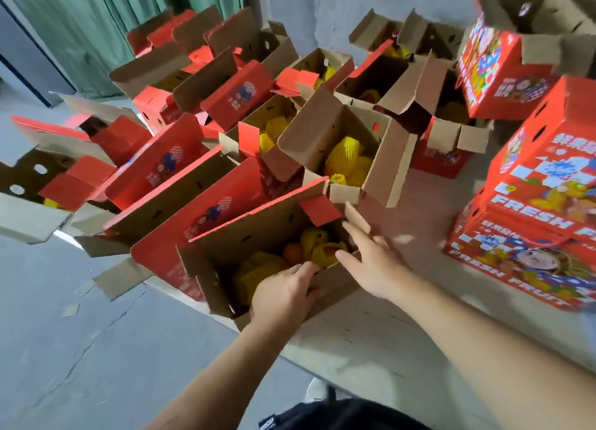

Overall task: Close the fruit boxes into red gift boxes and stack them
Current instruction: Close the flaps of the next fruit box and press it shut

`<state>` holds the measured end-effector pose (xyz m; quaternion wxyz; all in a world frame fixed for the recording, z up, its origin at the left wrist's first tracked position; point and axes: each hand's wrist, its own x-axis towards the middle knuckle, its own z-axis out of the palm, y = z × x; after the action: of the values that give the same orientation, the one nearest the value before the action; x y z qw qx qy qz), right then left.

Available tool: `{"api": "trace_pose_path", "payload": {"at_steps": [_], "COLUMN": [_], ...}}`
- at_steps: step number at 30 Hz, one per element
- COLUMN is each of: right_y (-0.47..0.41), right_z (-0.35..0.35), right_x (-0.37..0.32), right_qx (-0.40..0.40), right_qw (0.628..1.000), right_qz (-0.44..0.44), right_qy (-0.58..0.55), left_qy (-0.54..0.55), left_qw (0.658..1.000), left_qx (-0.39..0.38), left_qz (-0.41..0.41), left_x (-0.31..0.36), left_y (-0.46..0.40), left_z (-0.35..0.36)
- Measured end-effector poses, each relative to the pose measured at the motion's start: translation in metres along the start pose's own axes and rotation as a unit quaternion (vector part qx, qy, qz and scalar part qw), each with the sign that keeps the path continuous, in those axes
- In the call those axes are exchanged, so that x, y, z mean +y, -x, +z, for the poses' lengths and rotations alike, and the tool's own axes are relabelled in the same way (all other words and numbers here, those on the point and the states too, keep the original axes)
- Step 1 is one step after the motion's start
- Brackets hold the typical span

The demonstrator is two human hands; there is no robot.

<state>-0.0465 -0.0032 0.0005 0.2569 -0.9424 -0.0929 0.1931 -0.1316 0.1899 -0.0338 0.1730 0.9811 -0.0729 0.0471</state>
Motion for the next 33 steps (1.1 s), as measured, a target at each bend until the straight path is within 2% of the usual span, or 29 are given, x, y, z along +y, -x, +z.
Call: {"api": "trace_pose_path", "payload": {"at_steps": [3,5,9,14,17,19,21,22,23,25,26,28,29,30,31,33], "right_y": [0.033,0.059,0.102,0.165,0.195,0.204,0.205,0.204,0.205,0.206,0.207,0.202,0.197,0.192,0.185,0.17], "right_z": [0.0,0.008,0.026,0.03,0.029,0.026,0.023,0.023,0.023,0.019,0.016,0.004,-0.004,-0.011,-0.018,-0.033], "right_x": [0.03,0.047,0.074,0.107,0.125,0.131,0.134,0.135,0.136,0.136,0.135,0.127,0.122,0.117,0.11,0.098], "right_qx": [0.054,0.127,0.287,0.389,0.447,0.48,0.509,0.524,0.536,0.541,0.536,0.497,0.455,0.395,0.318,0.186], "right_qw": [0.994,0.979,0.93,0.88,0.834,0.806,0.799,0.806,0.816,0.824,0.821,0.831,0.847,0.868,0.889,0.912], "right_qz": [0.008,0.012,0.08,0.13,0.172,0.203,0.216,0.201,0.183,0.159,0.149,0.132,0.125,0.129,0.151,0.205], "right_qy": [-0.1,-0.156,-0.217,-0.24,-0.273,-0.282,-0.238,-0.188,-0.116,0.062,0.131,0.213,0.244,0.273,0.294,0.301], "left_qy": [0.0,0.002,0.028,0.03,0.035,0.064,0.112,0.132,0.146,0.147,0.15,0.152,0.166,0.219,0.322,0.55], "left_qw": [0.997,0.99,0.975,0.95,0.922,0.904,0.896,0.9,0.91,0.931,0.938,0.948,0.956,0.959,0.941,0.825], "left_qx": [-0.013,-0.018,-0.055,-0.15,-0.184,-0.231,-0.281,-0.272,-0.222,-0.044,0.048,0.175,0.193,0.17,0.107,-0.041], "left_qz": [0.081,0.139,0.212,0.274,0.34,0.354,0.327,0.315,0.319,0.33,0.31,0.217,0.145,0.065,-0.014,-0.128], "left_x": [0.005,0.012,0.032,0.072,0.109,0.13,0.138,0.135,0.13,0.109,0.097,0.075,0.066,0.059,0.057,0.057], "left_y": [0.008,0.006,-0.004,-0.008,-0.024,-0.032,-0.039,-0.04,-0.042,-0.045,-0.046,-0.047,-0.046,-0.047,-0.048,-0.05], "left_z": [0.007,0.01,0.013,0.025,0.032,0.035,0.033,0.028,0.022,0.009,0.003,-0.007,-0.009,-0.009,-0.009,-0.008]}}
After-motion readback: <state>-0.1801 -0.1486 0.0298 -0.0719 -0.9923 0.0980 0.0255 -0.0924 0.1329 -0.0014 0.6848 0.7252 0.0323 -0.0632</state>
